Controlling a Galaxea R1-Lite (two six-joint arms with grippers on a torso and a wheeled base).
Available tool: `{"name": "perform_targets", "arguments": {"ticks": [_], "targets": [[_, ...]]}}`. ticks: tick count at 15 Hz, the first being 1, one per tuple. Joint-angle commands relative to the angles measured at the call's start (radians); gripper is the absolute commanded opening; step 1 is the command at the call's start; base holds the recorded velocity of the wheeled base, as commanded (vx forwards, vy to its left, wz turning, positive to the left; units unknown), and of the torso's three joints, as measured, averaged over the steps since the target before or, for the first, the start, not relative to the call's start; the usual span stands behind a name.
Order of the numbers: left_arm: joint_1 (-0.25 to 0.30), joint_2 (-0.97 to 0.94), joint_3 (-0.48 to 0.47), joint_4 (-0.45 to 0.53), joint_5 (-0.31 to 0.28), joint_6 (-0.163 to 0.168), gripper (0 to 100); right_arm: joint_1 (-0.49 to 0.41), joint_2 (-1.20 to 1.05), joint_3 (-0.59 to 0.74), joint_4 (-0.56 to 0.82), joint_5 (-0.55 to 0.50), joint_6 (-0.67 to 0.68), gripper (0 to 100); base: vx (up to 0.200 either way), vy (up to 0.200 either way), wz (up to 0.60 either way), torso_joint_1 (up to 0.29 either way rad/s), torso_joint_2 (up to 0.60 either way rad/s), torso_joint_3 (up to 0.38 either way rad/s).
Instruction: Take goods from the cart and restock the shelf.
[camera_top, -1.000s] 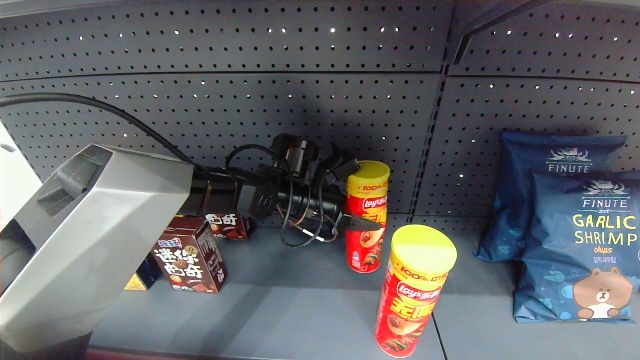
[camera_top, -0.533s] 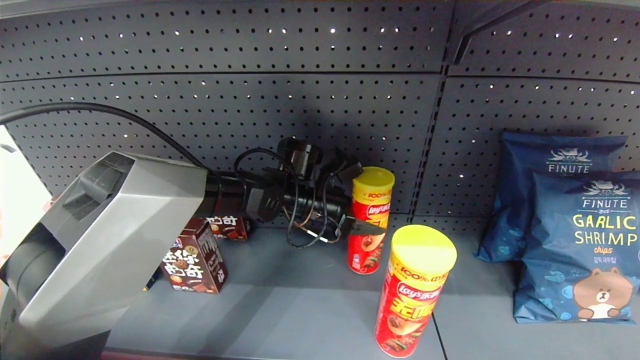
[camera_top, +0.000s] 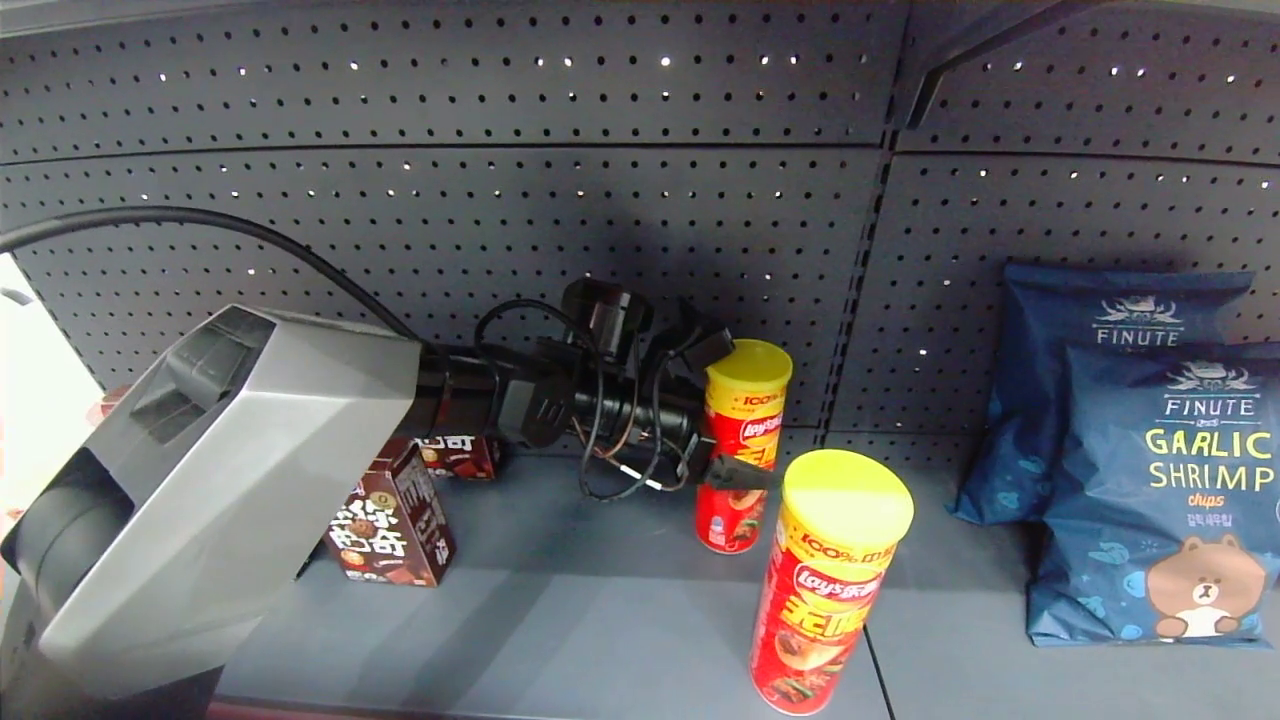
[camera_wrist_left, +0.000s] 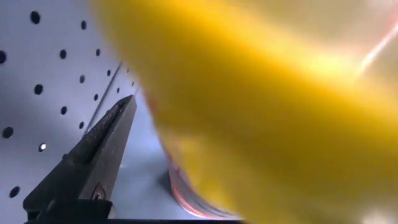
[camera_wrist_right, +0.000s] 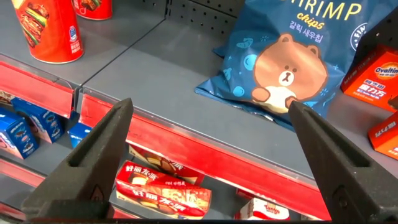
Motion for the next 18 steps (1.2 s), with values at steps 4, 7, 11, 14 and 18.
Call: {"name": "perform_targets", "arguments": {"ticks": [4,7,11,14,18], "targets": [[0.005,-0.078,0.117,-0.016,0.034,0.000,100,0.000,0.001,0.000,-0.001,0.000,0.000,100,0.000,0.000,0.00,0.000,0.00,0.000],[0.031,-0.135,0.238,-0.082,0.051,0.002,100,0.000,0.001,0.000,-0.001,0.000,0.000,100,0.000,0.000,0.00,0.000,0.00,0.000],[0.050,-0.201,0.419,-0.220,0.147,0.000,100,0.000,0.001,0.000,-0.001,0.000,0.000,100,0.000,0.000,0.00,0.000,0.00,0.000],[0.046,-0.308,0.563,-0.269,0.198,0.000,100,0.000,0.001,0.000,-0.001,0.000,0.000,100,0.000,0.000,0.00,0.000,0.00,0.000],[0.039,-0.451,0.706,-0.282,0.368,-0.007,100,0.000,0.001,0.000,-0.001,0.000,0.000,100,0.000,0.000,0.00,0.000,0.00,0.000]]}}
